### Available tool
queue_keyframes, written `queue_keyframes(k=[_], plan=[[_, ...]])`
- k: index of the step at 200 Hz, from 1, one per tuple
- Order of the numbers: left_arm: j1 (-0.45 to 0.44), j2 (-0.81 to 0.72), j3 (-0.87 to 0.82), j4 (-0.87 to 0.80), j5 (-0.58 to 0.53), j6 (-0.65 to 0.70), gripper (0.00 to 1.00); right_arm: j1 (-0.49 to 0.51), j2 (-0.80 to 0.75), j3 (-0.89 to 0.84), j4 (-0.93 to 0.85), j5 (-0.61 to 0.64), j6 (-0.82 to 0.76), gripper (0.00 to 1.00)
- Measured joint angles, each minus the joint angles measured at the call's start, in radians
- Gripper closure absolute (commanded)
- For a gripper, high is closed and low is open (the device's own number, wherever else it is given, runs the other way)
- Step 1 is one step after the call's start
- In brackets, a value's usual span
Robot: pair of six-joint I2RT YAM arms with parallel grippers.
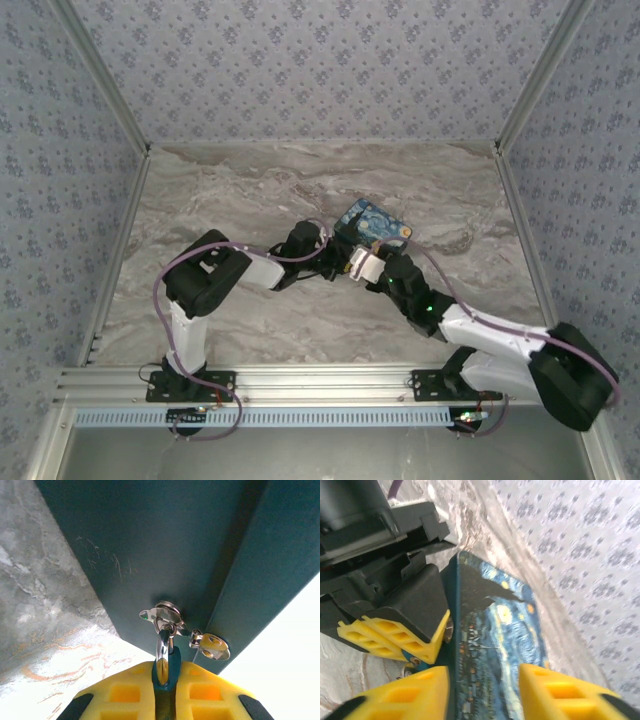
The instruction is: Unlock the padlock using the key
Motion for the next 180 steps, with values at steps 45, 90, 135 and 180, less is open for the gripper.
queue_keyframes(k=[45,90,135,180], plan=[[0.0,-0.003,0.0,0.001,-0.001,-0.018,1.0,0.035,-0.055,-0.058,-0.022,-0.001,-0.002,0.33],[-0.001,-0.019,-0.001,0.008,-0.007,-0.054,1.0,0.072,0.036,-0.074,-0.018,0.039,-0.048,0.36],[-0.012,-0.019,-0.001,0.037,-0.014,-0.098,1.0,0.072,0.06,-0.071,-0.008,0.074,-0.088,0.46],[-0.019,-0.019,-0.001,0.063,-0.018,-0.128,1.0,0.067,0.074,-0.048,-0.009,0.077,-0.097,0.55]])
